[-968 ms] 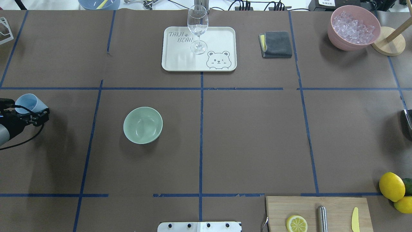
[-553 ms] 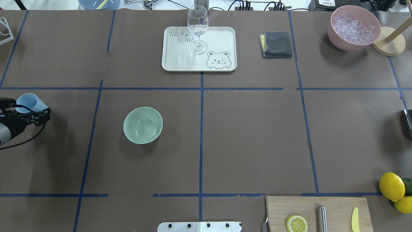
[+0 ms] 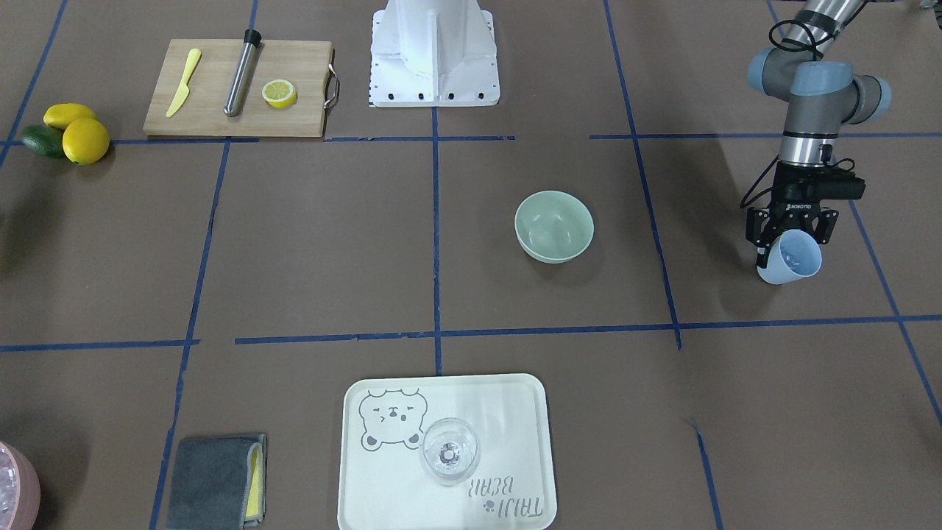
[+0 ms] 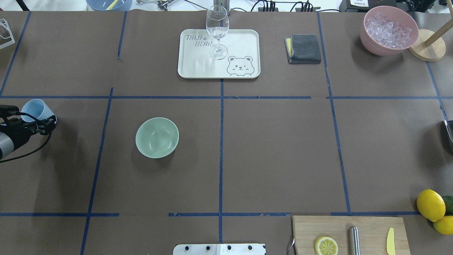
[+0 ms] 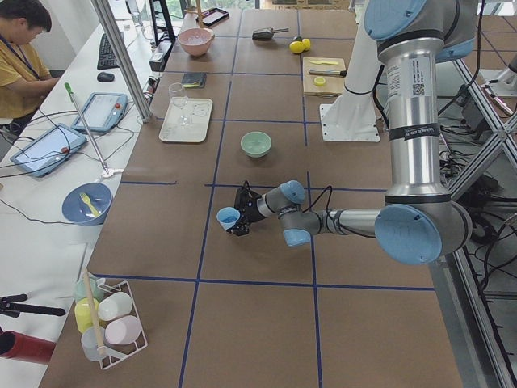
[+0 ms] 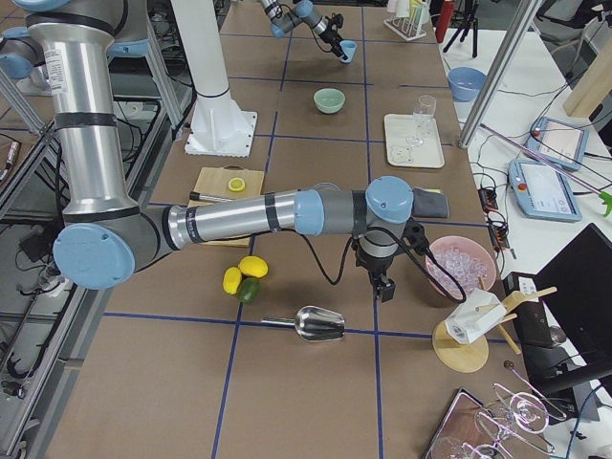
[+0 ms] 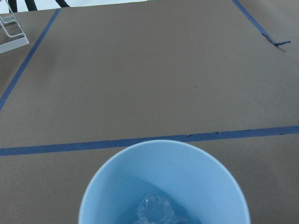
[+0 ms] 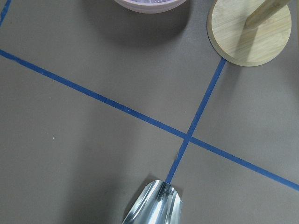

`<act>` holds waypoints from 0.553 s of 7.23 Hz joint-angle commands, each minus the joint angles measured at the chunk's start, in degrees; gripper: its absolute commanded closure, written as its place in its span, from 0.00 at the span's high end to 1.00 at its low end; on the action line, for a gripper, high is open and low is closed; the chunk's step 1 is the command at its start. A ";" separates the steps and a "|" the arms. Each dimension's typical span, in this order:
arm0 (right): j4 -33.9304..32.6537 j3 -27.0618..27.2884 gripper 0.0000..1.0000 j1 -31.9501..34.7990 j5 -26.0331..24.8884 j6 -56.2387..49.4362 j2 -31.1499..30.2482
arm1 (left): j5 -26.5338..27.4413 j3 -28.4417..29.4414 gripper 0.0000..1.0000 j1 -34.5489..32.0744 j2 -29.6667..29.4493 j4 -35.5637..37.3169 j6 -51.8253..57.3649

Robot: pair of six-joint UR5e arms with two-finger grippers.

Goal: Pour ice into bowl

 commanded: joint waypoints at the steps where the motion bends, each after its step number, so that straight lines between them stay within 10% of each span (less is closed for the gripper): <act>1: 0.06 0.00 1.00 0.00 0.00 -0.09 0.04 | 0.00 -2.60 0.00 0.00 -1.41 0.47 0.74; 4: -0.02 0.00 1.00 0.00 0.00 -0.17 -0.49 | 0.17 -7.53 0.00 -0.18 -5.18 0.30 21.44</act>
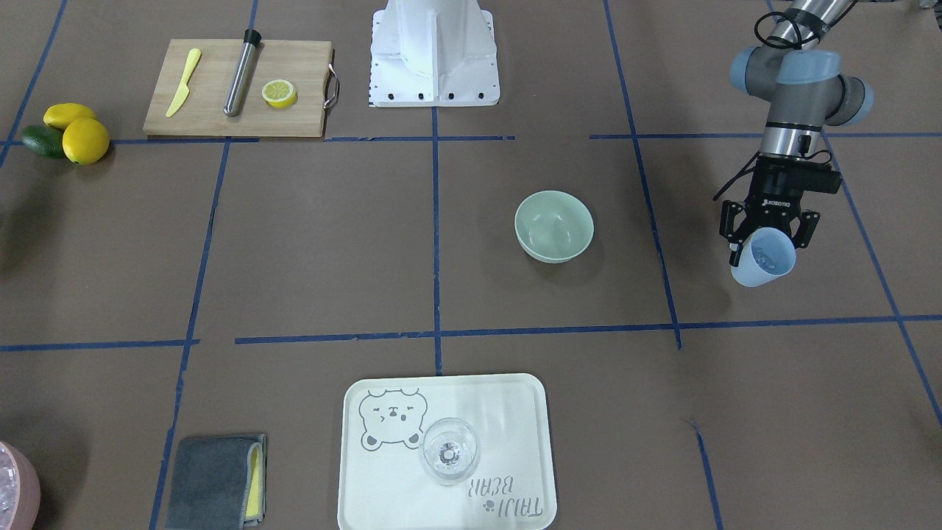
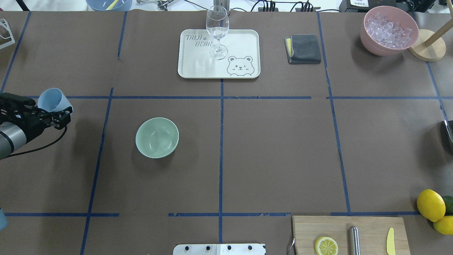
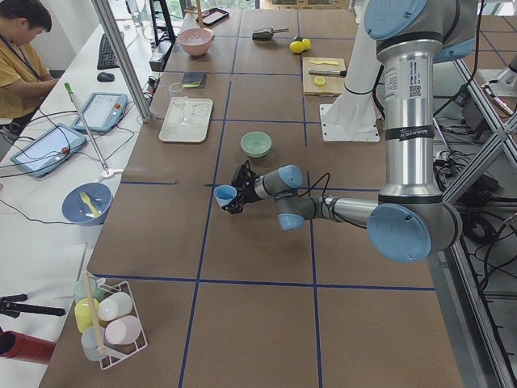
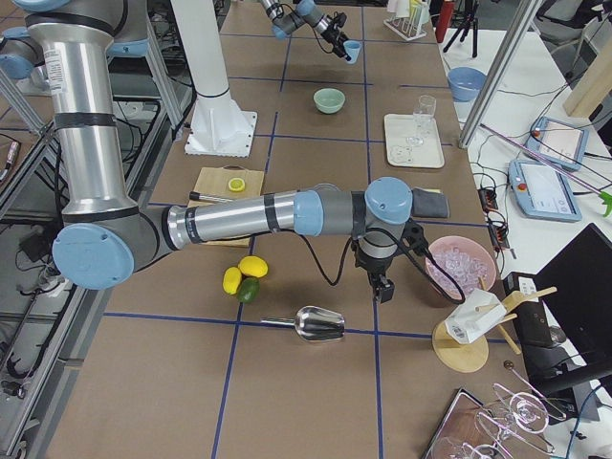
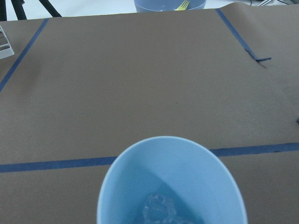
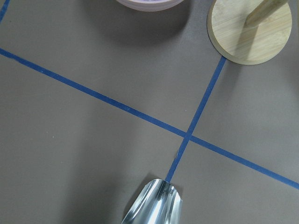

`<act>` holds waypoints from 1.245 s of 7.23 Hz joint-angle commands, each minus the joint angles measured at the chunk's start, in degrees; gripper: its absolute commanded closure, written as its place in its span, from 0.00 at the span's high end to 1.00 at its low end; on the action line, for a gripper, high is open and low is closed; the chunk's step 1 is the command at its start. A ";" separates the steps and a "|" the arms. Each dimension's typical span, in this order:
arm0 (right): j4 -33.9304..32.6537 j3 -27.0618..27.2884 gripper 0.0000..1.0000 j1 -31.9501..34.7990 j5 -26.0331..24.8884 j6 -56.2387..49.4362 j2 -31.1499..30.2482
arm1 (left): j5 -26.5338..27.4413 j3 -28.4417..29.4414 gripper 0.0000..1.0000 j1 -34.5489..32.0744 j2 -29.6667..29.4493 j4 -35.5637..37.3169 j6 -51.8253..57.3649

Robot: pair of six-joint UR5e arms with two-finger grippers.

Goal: Pour ice into bowl

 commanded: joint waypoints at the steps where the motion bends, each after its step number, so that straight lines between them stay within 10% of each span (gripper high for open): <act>1: 0.06 0.00 1.00 0.00 0.00 -0.16 -0.37 | 0.06 -4.06 0.00 0.02 -3.36 0.09 13.01; 6: 2.96 -0.26 1.00 0.09 -0.52 -0.07 -2.83 | 0.84 -3.82 0.00 0.11 -7.95 0.27 16.49; 9: 2.96 -0.35 1.00 1.58 -0.62 7.75 -7.04 | 6.29 -3.82 0.00 0.72 -7.68 0.35 38.42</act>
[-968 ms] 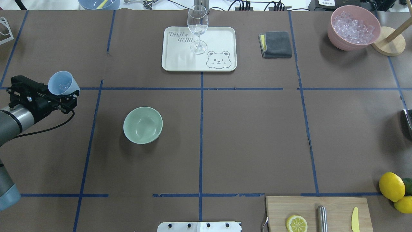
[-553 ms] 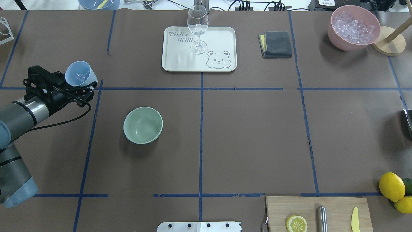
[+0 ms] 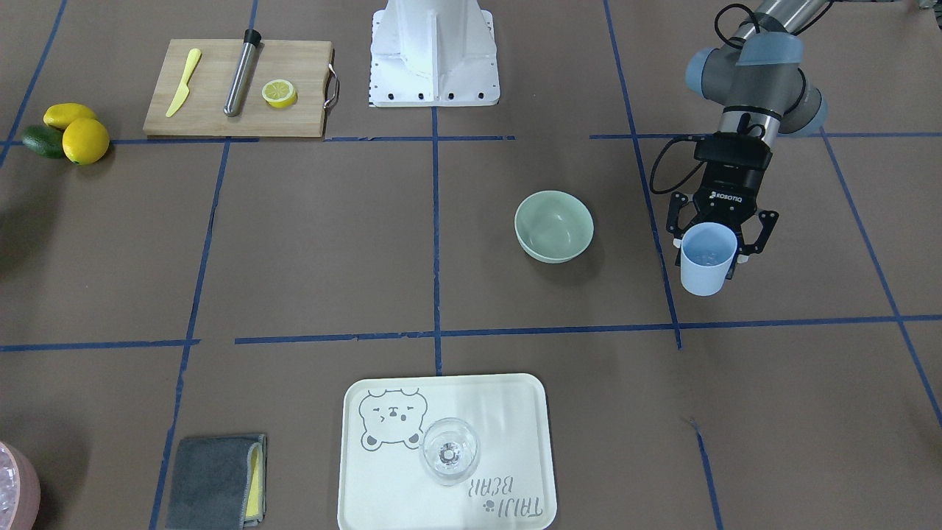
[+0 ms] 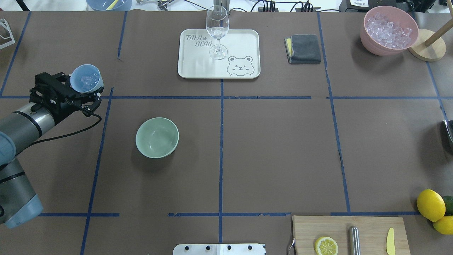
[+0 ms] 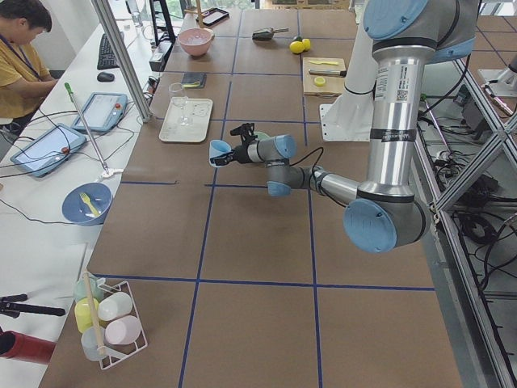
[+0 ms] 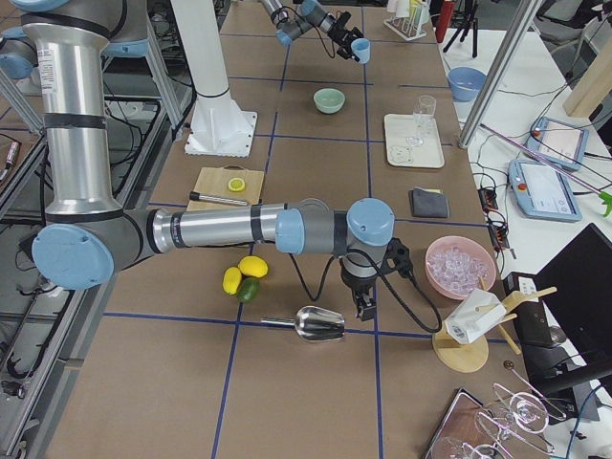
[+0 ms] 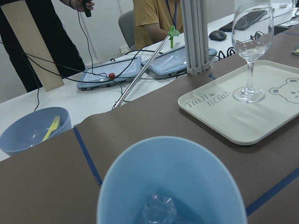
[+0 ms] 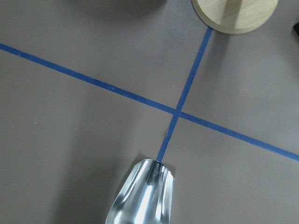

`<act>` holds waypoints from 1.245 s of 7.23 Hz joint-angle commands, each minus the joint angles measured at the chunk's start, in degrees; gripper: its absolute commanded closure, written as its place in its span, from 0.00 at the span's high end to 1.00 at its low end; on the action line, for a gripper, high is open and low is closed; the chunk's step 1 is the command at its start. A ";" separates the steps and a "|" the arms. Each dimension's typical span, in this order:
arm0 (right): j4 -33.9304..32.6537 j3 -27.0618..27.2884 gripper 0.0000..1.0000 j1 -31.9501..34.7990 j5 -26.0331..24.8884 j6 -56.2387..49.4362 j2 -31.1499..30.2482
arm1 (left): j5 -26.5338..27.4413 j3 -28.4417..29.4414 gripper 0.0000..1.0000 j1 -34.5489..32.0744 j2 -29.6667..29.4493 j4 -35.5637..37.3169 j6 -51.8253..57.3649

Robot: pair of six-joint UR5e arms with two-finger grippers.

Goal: Pour ice into bowl

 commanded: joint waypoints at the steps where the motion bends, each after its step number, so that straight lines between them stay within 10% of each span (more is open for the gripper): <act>1: -0.04 -0.02 1.00 0.44 0.30 3.31 -3.35 | 4.59 -0.07 0.00 1.42 -0.44 1.17 10.52; 9: 1.63 0.07 1.00 0.53 0.30 4.99 -3.98 | 23.78 0.28 0.00 14.79 -10.10 14.78 28.90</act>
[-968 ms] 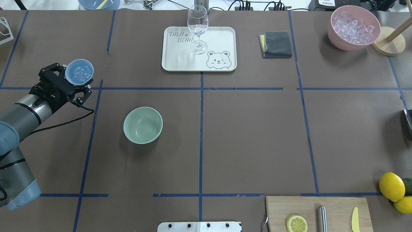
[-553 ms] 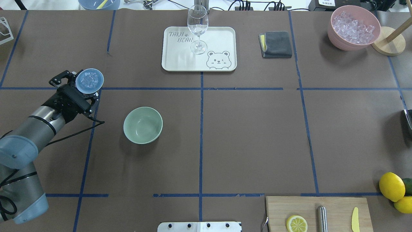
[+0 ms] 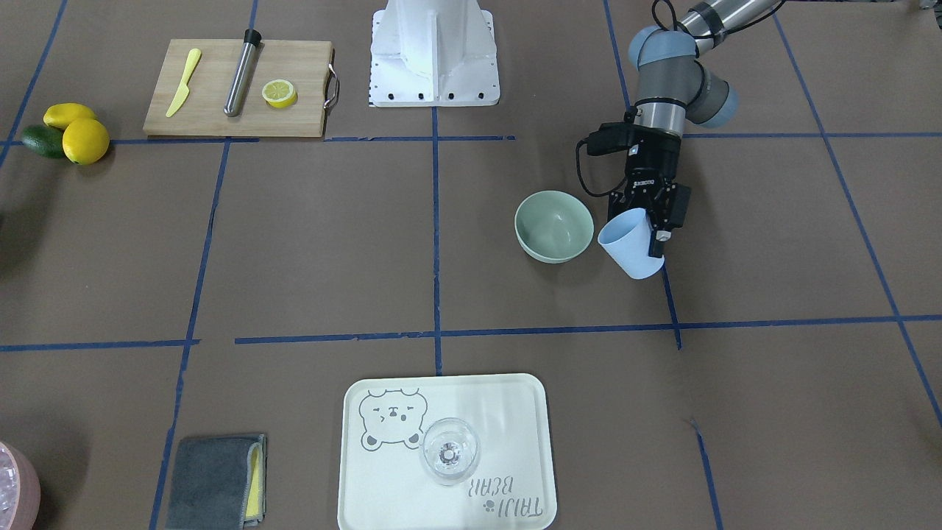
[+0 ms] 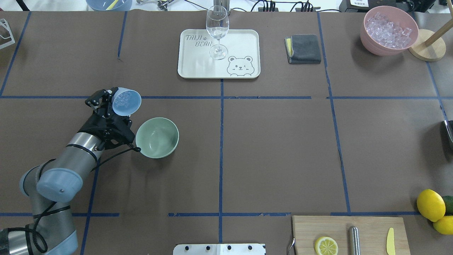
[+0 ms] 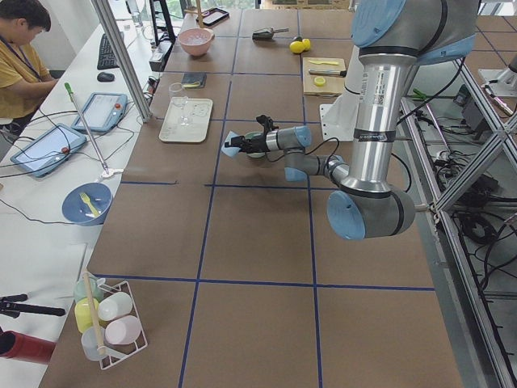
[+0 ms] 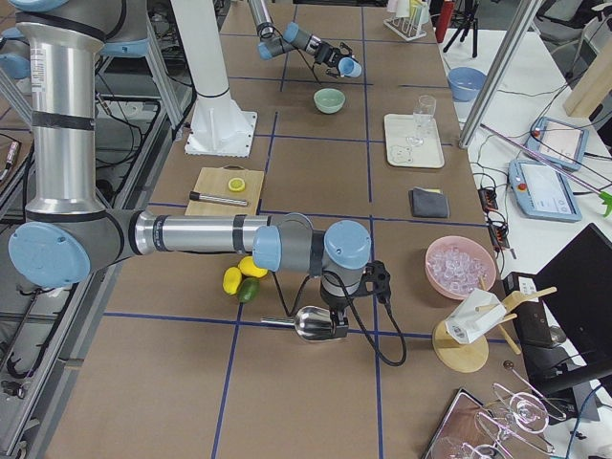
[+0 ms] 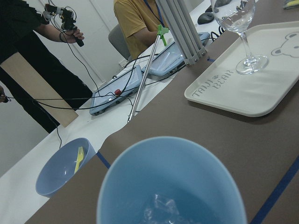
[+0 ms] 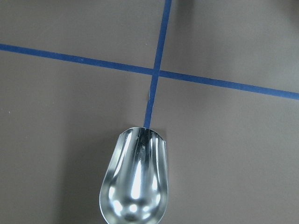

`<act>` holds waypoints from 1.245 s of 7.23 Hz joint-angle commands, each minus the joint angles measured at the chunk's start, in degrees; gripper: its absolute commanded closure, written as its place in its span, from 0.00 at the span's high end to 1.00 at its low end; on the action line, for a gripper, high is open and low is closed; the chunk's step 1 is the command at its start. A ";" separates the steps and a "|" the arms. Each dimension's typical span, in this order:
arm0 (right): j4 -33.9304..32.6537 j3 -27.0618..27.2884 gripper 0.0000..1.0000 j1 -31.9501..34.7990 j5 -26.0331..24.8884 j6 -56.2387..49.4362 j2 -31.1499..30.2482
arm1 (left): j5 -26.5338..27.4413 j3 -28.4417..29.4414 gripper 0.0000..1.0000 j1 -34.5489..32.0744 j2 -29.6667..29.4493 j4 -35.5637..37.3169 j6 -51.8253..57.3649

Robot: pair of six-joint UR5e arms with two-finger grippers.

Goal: Pour ice into bowl

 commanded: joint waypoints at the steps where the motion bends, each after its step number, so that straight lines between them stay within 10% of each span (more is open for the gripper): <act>1: -0.05 -0.10 1.00 0.06 -0.07 -0.03 0.00 | 3.77 -0.59 0.00 1.39 -2.52 3.70 7.94; 9: -0.05 -0.54 1.00 0.23 -0.33 -0.03 -0.35 | 14.17 0.81 0.00 6.85 -3.31 3.70 40.56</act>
